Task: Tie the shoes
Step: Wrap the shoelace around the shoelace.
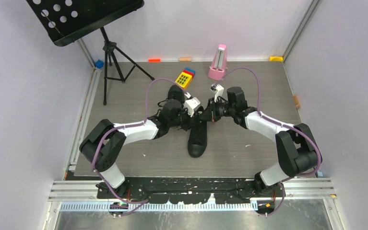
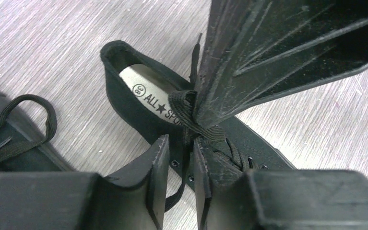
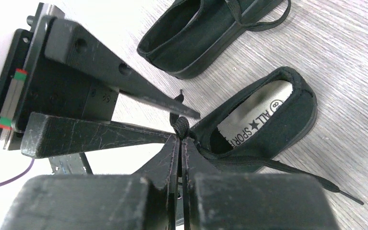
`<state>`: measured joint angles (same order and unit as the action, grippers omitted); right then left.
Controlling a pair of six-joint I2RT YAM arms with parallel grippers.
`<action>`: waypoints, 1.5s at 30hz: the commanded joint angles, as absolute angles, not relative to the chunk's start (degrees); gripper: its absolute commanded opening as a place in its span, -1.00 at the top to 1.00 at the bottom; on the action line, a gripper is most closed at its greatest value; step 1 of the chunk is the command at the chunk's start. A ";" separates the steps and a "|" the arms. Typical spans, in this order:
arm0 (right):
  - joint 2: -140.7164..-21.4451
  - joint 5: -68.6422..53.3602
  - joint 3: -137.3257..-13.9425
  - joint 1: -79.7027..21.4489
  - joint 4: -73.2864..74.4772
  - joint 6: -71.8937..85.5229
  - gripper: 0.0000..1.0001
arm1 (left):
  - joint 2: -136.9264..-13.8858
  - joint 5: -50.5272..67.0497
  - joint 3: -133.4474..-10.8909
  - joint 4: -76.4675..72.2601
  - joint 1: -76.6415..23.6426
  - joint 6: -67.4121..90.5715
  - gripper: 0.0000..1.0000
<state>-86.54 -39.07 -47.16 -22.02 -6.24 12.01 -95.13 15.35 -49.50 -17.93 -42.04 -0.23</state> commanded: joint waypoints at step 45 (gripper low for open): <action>-87.61 -41.77 -48.96 -21.80 -8.92 18.02 0.99 | -96.08 16.01 -52.44 -19.97 -42.54 17.43 1.00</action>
